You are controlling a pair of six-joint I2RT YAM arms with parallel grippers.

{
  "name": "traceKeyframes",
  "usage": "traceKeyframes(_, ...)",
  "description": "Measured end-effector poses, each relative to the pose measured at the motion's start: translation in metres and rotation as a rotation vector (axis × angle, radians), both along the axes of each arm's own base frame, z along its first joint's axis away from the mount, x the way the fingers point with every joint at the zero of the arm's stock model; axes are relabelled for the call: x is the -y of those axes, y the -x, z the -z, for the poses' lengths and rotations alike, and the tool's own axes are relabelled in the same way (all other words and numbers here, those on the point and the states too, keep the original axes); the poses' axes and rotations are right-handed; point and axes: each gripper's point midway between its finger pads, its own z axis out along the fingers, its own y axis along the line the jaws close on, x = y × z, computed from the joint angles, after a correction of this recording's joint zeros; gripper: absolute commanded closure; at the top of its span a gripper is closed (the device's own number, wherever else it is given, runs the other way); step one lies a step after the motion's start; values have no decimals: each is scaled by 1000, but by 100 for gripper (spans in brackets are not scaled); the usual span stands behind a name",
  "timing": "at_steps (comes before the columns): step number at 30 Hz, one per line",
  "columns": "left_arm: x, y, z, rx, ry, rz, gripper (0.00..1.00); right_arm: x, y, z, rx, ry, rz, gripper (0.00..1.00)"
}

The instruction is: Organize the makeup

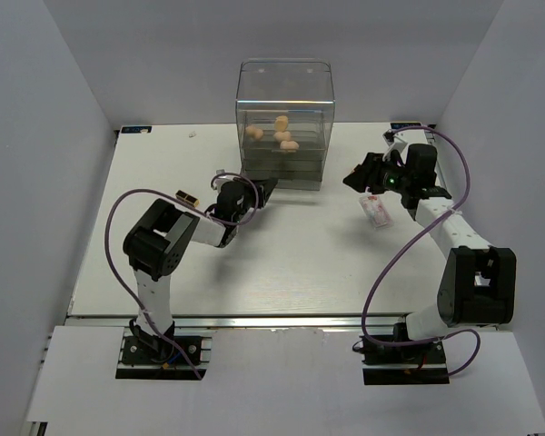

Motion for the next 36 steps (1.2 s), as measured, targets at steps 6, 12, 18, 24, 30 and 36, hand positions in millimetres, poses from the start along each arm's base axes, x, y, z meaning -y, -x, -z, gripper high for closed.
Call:
traceKeyframes(6,-2,35,3,-17,-17,21,92,15,-5,18,-14,100,51,27)
traceKeyframes(12,0,40,4,-19,-22,34,42,37,-14,53,-81,250,93,11)
traceKeyframes(18,2,44,5,-27,-45,64,26,67,-19,86,-126,449,128,11)
traceKeyframes(24,1,57,-24,23,-115,114,21,92,-29,123,-184,621,121,11)
traceKeyframes(30,-15,80,-73,134,-256,146,2,101,-20,153,-267,698,73,11)
traceKeyframes(36,-58,102,-110,213,-456,89,2,106,-16,164,-298,735,47,21)
